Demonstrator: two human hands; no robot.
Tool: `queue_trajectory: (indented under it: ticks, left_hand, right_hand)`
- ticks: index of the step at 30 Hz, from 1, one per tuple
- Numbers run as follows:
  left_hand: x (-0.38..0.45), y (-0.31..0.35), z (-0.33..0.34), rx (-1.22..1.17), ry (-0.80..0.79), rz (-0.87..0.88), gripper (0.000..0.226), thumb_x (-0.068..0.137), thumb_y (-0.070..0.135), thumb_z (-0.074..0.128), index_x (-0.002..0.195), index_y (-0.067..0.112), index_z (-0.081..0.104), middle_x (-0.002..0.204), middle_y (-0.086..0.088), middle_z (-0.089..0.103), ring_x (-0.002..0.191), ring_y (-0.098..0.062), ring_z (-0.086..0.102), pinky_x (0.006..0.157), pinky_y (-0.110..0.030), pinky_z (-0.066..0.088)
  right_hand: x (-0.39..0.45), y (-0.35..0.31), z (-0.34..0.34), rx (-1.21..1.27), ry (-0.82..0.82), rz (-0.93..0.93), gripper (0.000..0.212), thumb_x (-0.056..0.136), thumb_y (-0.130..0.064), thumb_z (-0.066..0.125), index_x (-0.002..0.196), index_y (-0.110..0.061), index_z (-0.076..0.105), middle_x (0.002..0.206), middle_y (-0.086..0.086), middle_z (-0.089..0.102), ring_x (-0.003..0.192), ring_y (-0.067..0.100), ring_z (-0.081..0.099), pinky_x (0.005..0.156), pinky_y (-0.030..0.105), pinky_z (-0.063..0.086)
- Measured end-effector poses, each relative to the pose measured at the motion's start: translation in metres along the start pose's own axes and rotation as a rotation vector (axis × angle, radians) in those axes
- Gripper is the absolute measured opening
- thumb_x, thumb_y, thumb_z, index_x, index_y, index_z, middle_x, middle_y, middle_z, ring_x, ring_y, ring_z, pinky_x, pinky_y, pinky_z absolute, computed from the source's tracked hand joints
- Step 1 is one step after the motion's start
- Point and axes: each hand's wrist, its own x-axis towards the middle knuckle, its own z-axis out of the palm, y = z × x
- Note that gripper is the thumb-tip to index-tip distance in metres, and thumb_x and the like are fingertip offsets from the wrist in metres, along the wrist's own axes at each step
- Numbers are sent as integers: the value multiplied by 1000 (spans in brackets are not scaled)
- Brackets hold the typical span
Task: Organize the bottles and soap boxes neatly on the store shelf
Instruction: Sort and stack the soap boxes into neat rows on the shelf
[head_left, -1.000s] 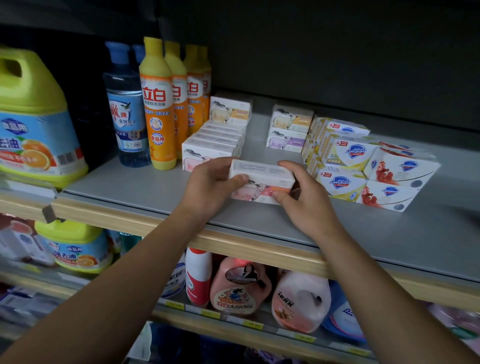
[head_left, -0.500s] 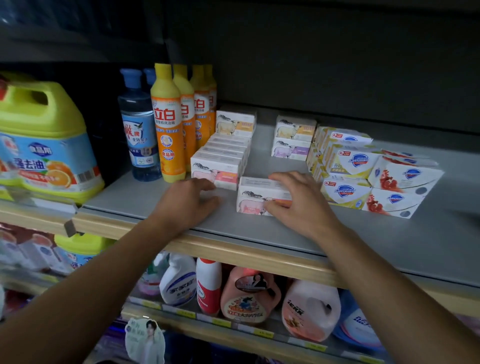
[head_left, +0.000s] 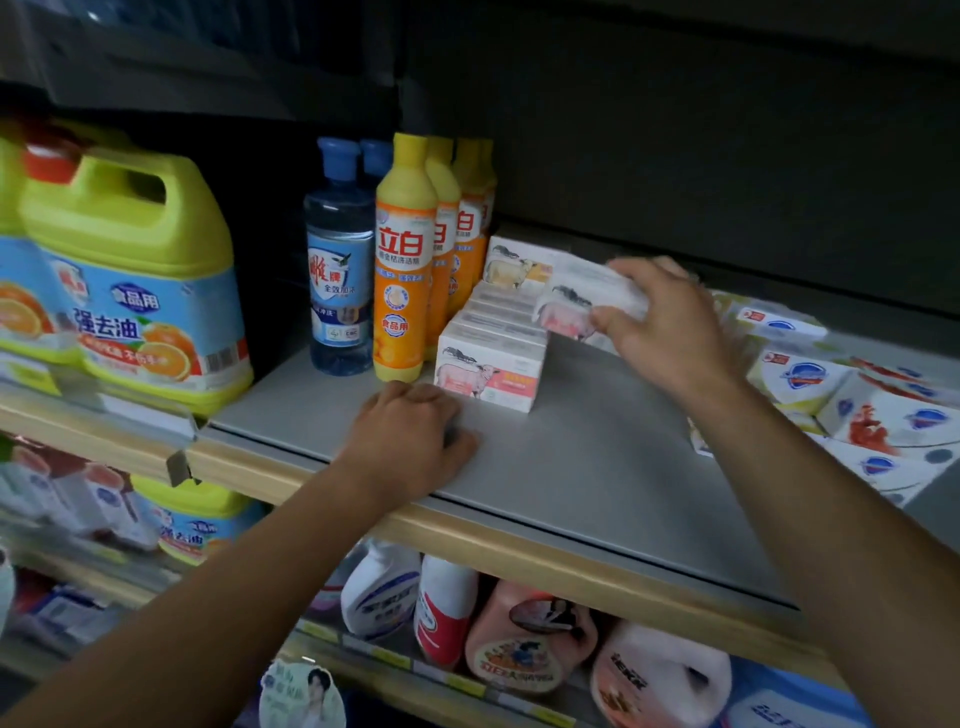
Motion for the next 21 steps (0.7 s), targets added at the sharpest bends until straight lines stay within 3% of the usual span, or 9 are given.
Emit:
queue_trajectory:
  ticks: [4,10,14,21]
  left_hand:
    - [3,-2,1,-11,-30,-5,49,91,58,38,125,26,56,128,2,53,117,-26,43,100,-42,38]
    - [4,-4,5,-38,4,-9,52,86,61,35,122,29,53,123,5,51,117,-26,40,103,-44,31]
    - [4,-5,5,-49,-1,7,56,83,65,30,124,30,50,126,5,49,121,-25,38,105,-47,29]
    - [4,-4,5,-36,7,8,51,88,62,38,125,28,50,128,4,48,122,-26,36,106,-46,29]
  right_hand:
    - [47,-10,35,-25,-5,-34,51,83,-29,73,130,-17,60,120,5,49,116,24,44,96,18,29]
    - [96,-11,82,-182,-61,-24,53,85,-36,69,135,-25,55,129,13,53,118,36,45,101,40,36]
    - [112,-2,104,-235,-107,-15,48,86,-38,66,132,-30,56,122,11,61,115,35,51,101,42,36]
    - [110,10,124,-289,-70,-60,44,87,-39,62,130,-30,59,126,12,56,113,37,45,95,41,35]
